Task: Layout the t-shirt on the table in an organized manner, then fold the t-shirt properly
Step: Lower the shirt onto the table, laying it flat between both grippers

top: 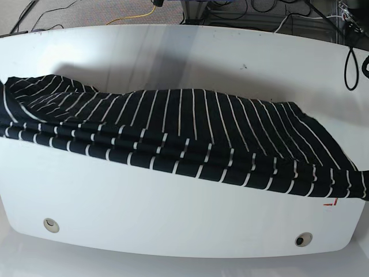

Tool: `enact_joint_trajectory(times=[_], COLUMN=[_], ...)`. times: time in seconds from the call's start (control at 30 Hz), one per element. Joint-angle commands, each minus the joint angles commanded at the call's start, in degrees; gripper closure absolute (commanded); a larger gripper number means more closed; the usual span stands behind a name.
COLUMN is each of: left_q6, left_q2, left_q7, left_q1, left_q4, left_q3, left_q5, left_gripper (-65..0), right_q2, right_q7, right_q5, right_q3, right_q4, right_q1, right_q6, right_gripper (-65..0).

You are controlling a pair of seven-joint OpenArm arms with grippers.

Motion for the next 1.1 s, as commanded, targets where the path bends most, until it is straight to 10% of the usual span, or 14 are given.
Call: enact_joint_trajectory(times=[0.33,0.77,1.1], left_q6=[0.0,0.0,0.0], left_q2=[5.3,17.1,18.4], left_q7=[0.1,0.0,-1.6], left_q1=[-14.0,-25.1,-28.0], left_q4=[-2.3,-15.2,-25.9], left_q3=[15.6,26.4,26.2], left_q5=[10.3,31.7,41.4], left_gripper=[0.0,0.0,0.0], right_q2=[-3.0,-12.0,-14.2], right_q7=[0.0,0.4,9.9], right_q5=[0.0,-27.3,-44.0], right_q3=[-23.5,-42.2,-52.0], right_q4=[-1.5,-9.0,-15.9], right_q1=[22.5,37.3,39.1], right_q6=[0.00,0.00,0.00], right_gripper=[-0.3,-0.3,-0.3])
